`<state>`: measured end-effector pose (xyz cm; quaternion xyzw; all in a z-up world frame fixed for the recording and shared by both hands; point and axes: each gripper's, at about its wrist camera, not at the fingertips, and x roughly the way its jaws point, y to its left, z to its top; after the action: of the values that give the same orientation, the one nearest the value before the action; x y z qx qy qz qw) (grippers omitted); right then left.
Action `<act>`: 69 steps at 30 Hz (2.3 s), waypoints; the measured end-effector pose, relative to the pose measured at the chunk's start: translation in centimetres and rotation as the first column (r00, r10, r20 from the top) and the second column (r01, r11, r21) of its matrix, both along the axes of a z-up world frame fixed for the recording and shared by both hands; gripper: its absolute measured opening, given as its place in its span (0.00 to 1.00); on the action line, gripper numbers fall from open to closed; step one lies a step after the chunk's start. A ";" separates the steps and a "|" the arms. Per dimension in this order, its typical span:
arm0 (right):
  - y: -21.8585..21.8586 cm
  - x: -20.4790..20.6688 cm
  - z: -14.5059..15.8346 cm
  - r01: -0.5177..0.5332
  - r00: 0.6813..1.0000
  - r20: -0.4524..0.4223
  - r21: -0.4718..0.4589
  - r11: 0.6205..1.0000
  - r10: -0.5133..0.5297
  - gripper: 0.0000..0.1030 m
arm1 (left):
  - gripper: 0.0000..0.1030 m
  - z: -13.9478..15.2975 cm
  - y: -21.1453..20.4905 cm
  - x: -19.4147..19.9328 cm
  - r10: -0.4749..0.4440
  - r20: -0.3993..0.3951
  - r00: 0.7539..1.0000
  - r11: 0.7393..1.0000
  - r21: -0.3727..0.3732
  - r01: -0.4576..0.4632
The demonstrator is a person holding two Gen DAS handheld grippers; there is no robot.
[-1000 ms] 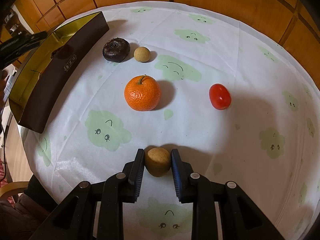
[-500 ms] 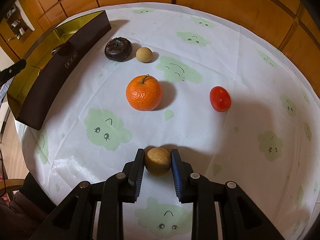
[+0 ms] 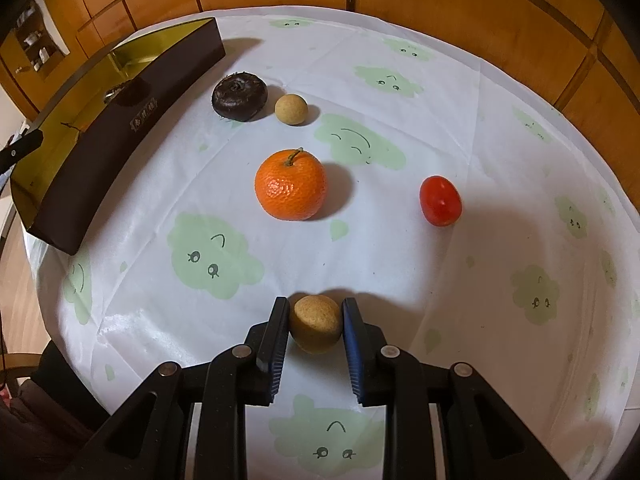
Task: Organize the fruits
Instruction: 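Carry the tan round fruit into the gold tray and open the right tool, then grasp the dark mottled fruit with the left tool while the right tool returns to the fruits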
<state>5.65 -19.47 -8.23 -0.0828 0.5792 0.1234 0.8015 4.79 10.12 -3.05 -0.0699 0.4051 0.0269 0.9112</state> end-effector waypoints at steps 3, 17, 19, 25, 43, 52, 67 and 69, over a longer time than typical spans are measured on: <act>0.3 -0.1 0.0 0.005 1.000 0.005 -0.011 1.000 -0.005 0.25 | 0.55 0.0 0.6 0.0 0.014 0.002 1.000 1.000 -0.006 -0.014; 8.2 -0.7 6.8 -0.156 0.980 0.156 0.211 0.965 0.125 0.25 | 0.55 -0.2 4.5 -0.6 0.124 0.012 0.992 0.992 -0.019 -0.124; 10.5 -0.7 7.9 -0.215 0.966 0.194 0.248 0.945 0.169 0.25 | 0.55 -0.1 4.8 -0.7 0.130 0.015 0.991 0.991 -0.020 -0.130; 17.0 -0.3 8.1 -0.337 0.931 0.231 0.259 0.905 0.281 0.25 | 0.55 0.1 5.3 -0.9 0.138 0.019 0.990 0.990 -0.025 -0.137; 21.0 0.8 2.9 -0.367 0.928 0.139 0.182 0.912 0.346 0.28 | 0.55 -0.3 5.4 -1.2 0.125 0.016 0.992 0.992 -0.006 -0.125; 19.6 0.4 4.4 -0.331 0.938 0.185 0.218 0.918 0.294 0.28 | 0.55 0.0 4.7 -1.5 0.109 0.022 0.994 0.994 0.007 -0.110; 11.2 0.2 6.9 -0.173 0.961 0.251 0.219 0.960 0.116 0.28 | 0.55 0.6 2.7 -1.9 0.065 0.029 0.997 0.997 0.029 -0.066; 9.9 0.4 6.9 -0.148 0.963 0.254 0.214 0.966 0.091 0.28 | 0.56 0.6 2.4 -1.9 0.057 0.026 0.998 0.998 0.031 -0.058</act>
<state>6.02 -9.52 -1.29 -0.0385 0.4529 0.2275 0.8612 2.93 12.56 -2.42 -0.0673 0.3908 0.0586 0.9161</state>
